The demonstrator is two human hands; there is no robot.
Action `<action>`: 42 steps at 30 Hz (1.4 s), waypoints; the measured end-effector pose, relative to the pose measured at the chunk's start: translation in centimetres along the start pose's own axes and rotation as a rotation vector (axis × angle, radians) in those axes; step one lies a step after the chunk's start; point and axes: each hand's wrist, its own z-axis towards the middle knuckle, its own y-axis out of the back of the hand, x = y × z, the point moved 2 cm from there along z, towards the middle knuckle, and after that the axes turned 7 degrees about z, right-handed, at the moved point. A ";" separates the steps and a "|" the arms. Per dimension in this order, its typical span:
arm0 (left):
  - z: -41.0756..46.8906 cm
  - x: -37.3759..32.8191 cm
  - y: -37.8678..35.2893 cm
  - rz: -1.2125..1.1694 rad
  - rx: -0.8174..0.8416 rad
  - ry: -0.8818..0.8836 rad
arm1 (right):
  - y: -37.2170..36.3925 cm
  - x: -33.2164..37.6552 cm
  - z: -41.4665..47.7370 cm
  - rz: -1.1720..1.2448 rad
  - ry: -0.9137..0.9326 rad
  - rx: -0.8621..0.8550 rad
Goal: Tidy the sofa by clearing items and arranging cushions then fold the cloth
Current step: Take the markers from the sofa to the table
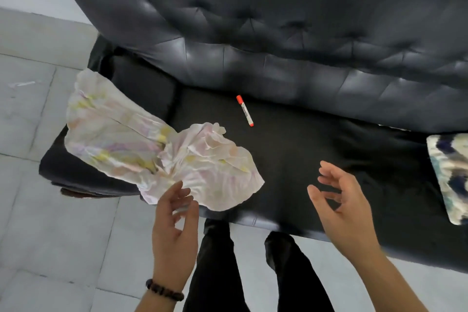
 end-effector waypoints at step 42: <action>-8.2 -19.4 7.5 -0.152 0.103 -0.531 | 9.1 6.5 -10.1 0.363 -0.129 -0.238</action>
